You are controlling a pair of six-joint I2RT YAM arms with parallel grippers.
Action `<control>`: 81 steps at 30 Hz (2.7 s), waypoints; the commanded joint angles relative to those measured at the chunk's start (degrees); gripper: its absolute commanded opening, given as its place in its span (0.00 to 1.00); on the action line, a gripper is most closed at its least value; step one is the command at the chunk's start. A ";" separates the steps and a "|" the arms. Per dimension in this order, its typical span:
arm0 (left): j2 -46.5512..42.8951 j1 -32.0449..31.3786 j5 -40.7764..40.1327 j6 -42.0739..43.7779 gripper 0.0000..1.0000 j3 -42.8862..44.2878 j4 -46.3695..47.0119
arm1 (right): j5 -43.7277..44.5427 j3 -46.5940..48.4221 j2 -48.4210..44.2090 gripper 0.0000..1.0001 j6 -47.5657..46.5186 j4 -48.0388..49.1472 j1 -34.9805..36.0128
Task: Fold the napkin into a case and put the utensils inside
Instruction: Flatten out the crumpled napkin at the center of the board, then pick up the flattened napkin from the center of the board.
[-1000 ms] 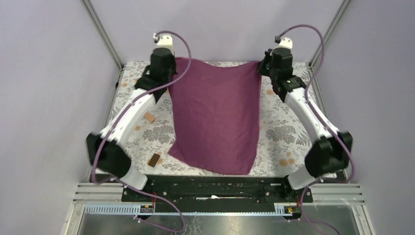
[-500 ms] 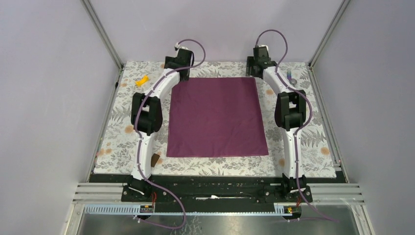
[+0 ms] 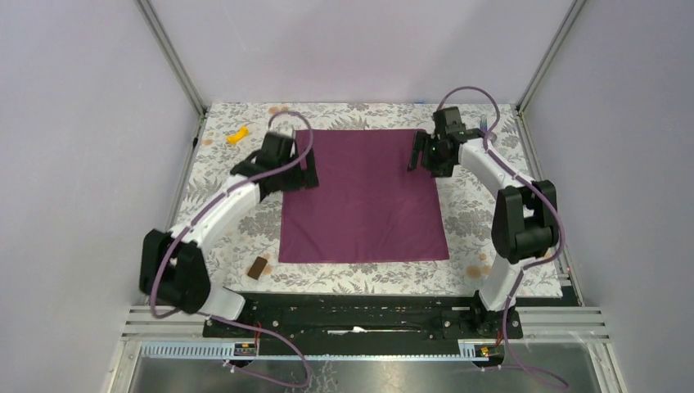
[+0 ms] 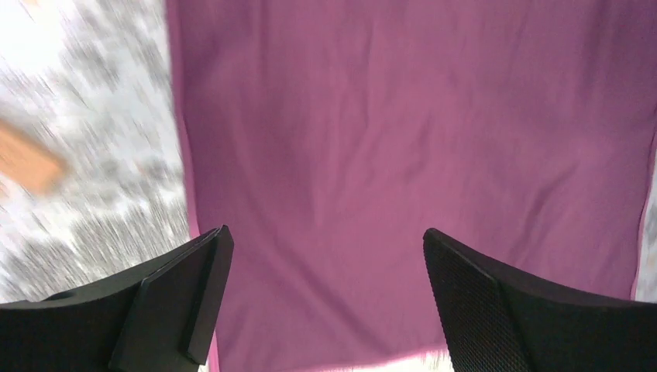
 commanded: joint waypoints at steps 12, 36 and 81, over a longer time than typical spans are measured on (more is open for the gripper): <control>-31.04 -6.01 -4.64 -27.78 0.81 -25.79 -14.60 | 8.68 -29.50 -30.82 1.00 9.91 -8.93 3.42; -29.22 -0.78 -8.06 -44.27 0.99 -28.59 -21.95 | 4.09 -38.85 -21.50 0.50 27.30 -16.10 -3.50; -5.50 -8.29 -11.45 -60.61 0.59 -23.44 -31.57 | 2.38 -43.77 -24.56 0.00 26.45 -4.85 -3.50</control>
